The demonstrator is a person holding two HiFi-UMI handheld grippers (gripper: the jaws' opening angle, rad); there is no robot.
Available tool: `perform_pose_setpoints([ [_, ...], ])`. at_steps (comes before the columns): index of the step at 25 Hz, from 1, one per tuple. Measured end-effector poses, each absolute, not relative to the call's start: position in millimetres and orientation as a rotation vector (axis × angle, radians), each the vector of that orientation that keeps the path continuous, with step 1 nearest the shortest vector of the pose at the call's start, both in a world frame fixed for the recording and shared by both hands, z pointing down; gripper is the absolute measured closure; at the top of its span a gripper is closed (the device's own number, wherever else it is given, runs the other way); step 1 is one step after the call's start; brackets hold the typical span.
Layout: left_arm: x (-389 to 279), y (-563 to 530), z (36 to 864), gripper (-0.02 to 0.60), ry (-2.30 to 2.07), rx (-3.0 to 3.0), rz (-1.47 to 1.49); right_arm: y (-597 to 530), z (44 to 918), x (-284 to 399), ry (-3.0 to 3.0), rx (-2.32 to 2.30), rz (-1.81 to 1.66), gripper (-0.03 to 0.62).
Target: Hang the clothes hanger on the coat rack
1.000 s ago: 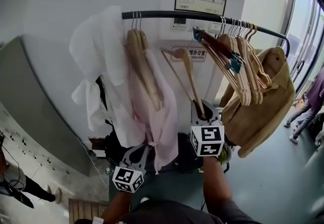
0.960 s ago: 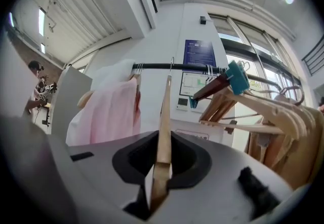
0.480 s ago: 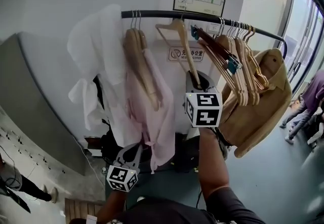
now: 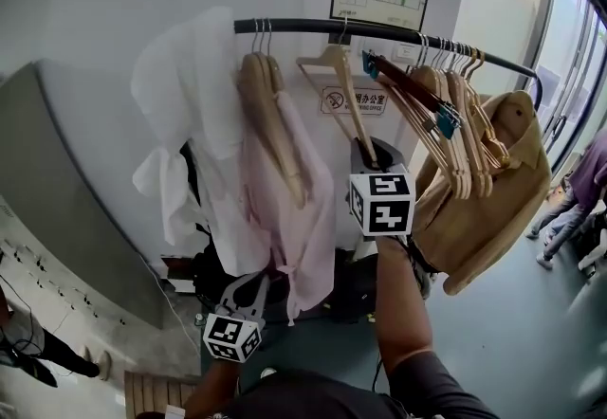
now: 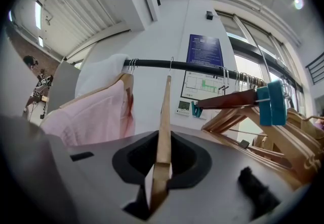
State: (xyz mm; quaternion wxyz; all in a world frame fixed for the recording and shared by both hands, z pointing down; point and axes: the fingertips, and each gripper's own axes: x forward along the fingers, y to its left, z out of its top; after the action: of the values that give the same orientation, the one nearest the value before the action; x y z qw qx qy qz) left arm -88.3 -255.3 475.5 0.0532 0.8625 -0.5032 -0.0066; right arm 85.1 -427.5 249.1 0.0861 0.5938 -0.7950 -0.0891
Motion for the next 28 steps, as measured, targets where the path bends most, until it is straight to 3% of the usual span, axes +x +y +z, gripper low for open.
perform_pose_setpoints([
  [15, -96, -253, 477, 0.572, -1.521, 2.619, -0.007, -422, 266, 80, -2.368, 1.766, -0.242, 0.546],
  [22, -84, -249, 480, 0.572, -1.480, 2.635, -0.001, -413, 255, 88, -2.333, 1.826, -0.395, 0.543],
  [28, -72, -246, 475, 0.572, -1.443, 2.672, 0.005, -395, 259, 104, -2.339, 1.874, -0.392, 0.450],
])
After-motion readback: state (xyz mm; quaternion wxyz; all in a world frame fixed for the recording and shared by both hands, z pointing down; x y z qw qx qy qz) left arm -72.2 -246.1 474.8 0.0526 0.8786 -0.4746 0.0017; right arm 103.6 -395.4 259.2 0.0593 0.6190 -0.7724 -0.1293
